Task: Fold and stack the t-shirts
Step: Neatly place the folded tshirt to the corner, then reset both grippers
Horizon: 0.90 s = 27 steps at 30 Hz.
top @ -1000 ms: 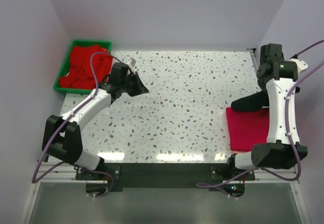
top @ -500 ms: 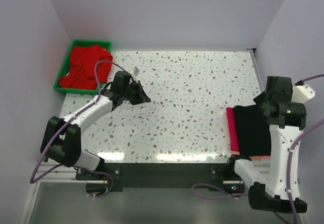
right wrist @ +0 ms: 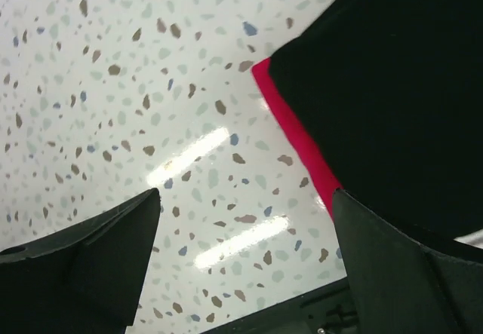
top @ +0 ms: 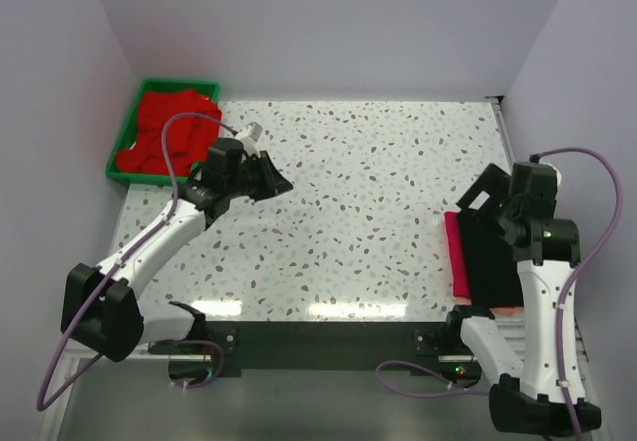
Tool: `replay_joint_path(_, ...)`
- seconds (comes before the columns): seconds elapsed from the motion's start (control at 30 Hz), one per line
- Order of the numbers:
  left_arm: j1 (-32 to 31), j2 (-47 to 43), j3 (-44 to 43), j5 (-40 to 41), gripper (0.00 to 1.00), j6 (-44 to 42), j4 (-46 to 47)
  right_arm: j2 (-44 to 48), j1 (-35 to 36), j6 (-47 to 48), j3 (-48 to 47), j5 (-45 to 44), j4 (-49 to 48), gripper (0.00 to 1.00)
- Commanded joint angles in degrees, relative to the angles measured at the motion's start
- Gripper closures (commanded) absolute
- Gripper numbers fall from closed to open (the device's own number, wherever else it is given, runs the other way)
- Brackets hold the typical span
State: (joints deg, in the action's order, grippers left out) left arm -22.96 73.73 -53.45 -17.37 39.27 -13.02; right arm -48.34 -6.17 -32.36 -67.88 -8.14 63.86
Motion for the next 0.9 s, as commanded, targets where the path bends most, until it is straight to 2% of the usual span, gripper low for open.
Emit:
replay_joint_path(0.0,-0.07,-3.76,1.42,2.95,0.8,-1.74,1.33,-1.14,5.7,1.25,2.83,6.92,-10.85,0.01)
replay_joint_path(0.07,-0.07,-4.74,2.12,4.27,0.78,-1.91,1.42,-3.15,12.47,-0.94,3.36,0.98,-13.48,0.01)
replay_joint_path(0.1,-0.07,-5.78,2.82,4.7,0.78,-2.09,1.5,-4.39,19.29,-1.73,3.37,-1.24,-14.36,0.01)
replay_joint_path(0.17,-0.07,-6.84,4.14,6.11,0.76,-2.44,1.59,-8.69,25.74,-4.02,2.84,-6.51,-17.08,0.01)
replay_joint_path(0.2,-0.07,-7.72,4.49,6.55,0.75,-2.61,1.68,-10.01,31.17,-4.9,2.75,-7.58,-18.4,0.01)
replay_joint_path(0.27,-0.07,-8.69,5.55,8.04,0.75,-3.23,1.33,-13.79,36.03,-5.52,2.66,-9.16,-22.61,0.01)
replay_joint_path(0.3,0.02,-9.83,5.99,8.66,0.74,-3.32,1.07,-15.28,40.67,-5.7,2.57,-11.09,-23.94,0.01)
replay_joint_path(0.47,0.02,-13.17,10.02,10.25,0.73,-3.41,2.29,-25.31,52.03,-4.38,-0.15,-14.09,-29.66,0.01)
replay_joint_path(0.67,-0.07,-15.02,11.35,11.74,0.71,-6.04,0.89,-20.4,53.11,-2.27,7.75,-13.82,-39.5,0.01)
replay_joint_path(0.87,0.02,-14.94,10.65,12.53,0.71,-6.57,0.54,-15.47,53.02,0.19,8.38,-17.87,-36.44,0.01)
